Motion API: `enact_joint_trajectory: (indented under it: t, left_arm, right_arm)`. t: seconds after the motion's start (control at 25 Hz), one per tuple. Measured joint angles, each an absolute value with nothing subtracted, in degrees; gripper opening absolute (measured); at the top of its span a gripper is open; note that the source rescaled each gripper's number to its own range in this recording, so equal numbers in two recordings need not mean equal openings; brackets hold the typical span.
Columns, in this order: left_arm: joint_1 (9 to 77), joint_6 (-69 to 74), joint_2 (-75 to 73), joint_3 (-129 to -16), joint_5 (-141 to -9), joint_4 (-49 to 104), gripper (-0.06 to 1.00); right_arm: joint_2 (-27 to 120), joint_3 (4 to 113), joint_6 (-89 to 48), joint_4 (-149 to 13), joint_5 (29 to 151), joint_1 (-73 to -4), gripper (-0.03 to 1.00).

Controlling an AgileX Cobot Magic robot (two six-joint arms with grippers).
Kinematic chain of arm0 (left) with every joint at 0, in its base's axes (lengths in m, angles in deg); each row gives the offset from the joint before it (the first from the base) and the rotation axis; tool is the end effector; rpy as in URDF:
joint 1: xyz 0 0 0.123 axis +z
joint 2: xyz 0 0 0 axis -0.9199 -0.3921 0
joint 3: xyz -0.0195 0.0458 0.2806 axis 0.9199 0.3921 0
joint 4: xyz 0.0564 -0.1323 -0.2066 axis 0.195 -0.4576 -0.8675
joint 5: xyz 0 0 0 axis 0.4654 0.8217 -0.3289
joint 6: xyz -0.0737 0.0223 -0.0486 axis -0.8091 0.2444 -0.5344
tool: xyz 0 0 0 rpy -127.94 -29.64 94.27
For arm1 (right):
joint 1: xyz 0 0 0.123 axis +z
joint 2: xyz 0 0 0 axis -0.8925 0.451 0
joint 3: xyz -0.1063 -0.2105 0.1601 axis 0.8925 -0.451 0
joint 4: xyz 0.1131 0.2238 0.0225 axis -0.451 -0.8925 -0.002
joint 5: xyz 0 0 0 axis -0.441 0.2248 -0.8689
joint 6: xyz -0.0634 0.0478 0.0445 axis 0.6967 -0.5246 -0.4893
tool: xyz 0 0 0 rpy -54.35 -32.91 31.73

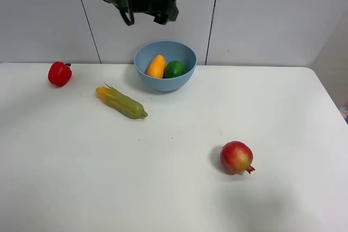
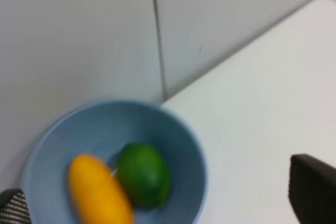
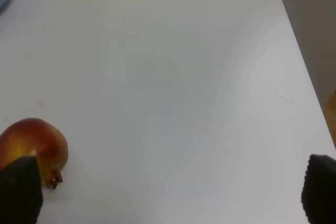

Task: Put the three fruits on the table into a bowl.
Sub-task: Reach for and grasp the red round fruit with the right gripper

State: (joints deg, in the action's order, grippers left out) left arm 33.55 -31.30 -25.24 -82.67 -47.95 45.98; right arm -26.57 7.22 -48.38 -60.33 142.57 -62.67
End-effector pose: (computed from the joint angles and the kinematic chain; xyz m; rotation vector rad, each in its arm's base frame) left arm 0.3378 -0.2179 0.3577 0.6702 2.0599 -0.2522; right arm -0.0060 -0.0001 0.2767 0.0789 2.0512 0.0591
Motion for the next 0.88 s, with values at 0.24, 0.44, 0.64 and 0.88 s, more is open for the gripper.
enact_joint_trajectory:
  t: [0.24,0.44,0.64,0.88]
  left_arm:
    - [43.3,-28.1,-17.7,-82.7,-32.8,50.5,0.98]
    - [54.2,-27.1,-11.9,-82.7,-25.5,50.7,0.98]
    - [60.7,-27.1,-2.8,-77.9,-22.8,50.1,0.98]
    - [64.8,-28.2,14.4,-60.4,-23.8,48.4,0.98]
  right_arm:
    - [-26.6,7.2,-48.4,-60.3,142.6,-62.7,1.00]
    - [-26.6,7.2,-48.4,-60.3,142.6,-62.7,1.00]
    - [-26.6,7.2,-48.4,-60.3,142.6,-62.7,1.00]
    - [-26.6,7.2,-48.4,-60.3,142.6,-62.7,1.00]
